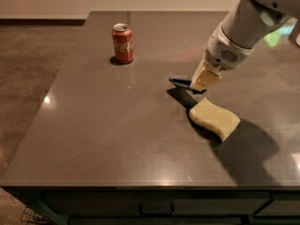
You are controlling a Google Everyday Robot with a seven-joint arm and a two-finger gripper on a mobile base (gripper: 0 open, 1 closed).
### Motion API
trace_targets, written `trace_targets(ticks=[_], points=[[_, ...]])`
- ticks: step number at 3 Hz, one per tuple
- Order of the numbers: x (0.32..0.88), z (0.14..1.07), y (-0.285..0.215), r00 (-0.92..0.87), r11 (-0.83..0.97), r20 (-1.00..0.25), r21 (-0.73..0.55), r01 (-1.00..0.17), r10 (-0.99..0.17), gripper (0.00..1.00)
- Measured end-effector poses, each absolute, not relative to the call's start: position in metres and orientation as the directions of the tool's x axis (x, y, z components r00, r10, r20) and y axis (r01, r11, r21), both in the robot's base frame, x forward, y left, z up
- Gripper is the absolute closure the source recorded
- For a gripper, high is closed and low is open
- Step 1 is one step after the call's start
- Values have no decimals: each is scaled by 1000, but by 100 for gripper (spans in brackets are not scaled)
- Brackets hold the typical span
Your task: Move rxbar blueberry near sponge
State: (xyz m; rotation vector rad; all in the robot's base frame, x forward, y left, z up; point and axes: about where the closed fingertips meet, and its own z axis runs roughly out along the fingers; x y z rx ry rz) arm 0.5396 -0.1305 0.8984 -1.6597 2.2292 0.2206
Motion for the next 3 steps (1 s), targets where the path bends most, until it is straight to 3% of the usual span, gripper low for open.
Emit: trace_targets(ticks=[2, 3], points=[[538, 904, -138, -247, 302, -378, -93, -949, -892, 12], [538, 905, -137, -245, 301, -379, -94, -949, -892, 0]])
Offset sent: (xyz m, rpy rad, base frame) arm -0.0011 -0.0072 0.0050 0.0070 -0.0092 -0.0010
